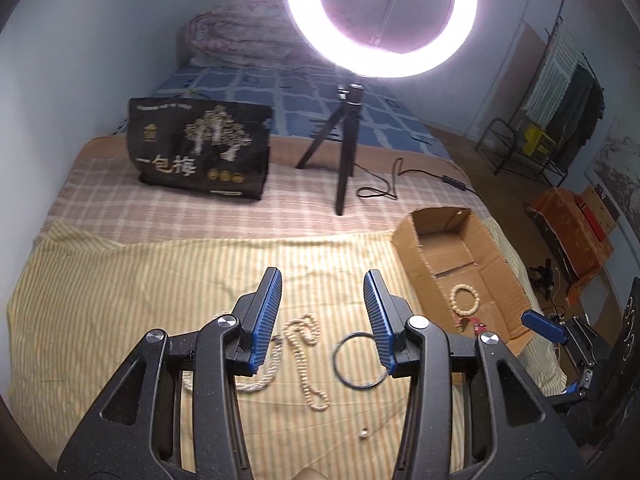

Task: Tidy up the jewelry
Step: 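Move the left tool to the twisted pearl necklace while the right tool approaches the blue bangle, then close the left tool on the pearl necklace while the right tool grasps the blue bangle, then lift and carry the necklace into the box with the left tool while the right tool carries the bangle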

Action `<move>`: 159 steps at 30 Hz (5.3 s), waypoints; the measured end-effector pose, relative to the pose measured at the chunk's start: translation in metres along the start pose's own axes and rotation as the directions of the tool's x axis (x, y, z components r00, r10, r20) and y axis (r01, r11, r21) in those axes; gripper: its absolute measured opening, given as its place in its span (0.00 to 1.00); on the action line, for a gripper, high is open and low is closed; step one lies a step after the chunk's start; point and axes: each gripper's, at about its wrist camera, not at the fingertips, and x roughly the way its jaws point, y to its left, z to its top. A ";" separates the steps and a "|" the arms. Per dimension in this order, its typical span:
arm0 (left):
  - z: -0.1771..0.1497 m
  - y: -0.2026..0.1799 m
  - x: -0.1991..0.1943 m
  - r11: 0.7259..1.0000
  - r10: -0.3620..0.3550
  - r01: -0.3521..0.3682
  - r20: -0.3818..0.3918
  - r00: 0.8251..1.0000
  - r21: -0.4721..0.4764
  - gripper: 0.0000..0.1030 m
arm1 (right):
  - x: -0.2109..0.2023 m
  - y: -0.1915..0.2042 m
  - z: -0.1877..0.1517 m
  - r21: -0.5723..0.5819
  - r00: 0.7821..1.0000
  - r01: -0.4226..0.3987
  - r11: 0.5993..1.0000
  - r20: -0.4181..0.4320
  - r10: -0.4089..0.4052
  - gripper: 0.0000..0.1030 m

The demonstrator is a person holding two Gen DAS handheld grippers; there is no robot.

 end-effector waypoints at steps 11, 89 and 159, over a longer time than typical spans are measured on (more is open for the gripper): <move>-0.021 0.045 0.005 0.999 0.047 -0.047 -0.060 0.997 0.001 0.42 | 0.018 0.020 0.004 0.031 0.991 -0.123 0.992 -0.053 0.125 0.78; -0.042 0.078 0.056 0.997 0.020 -0.034 -0.208 0.978 -0.068 0.06 | 0.108 0.054 -0.010 0.222 0.953 -0.122 0.967 -0.246 0.177 0.02; 0.042 -0.168 -0.006 0.957 -0.247 0.247 -0.018 0.969 0.153 0.05 | -0.039 -0.115 -0.016 0.338 1.000 0.007 0.941 -0.004 -0.006 0.02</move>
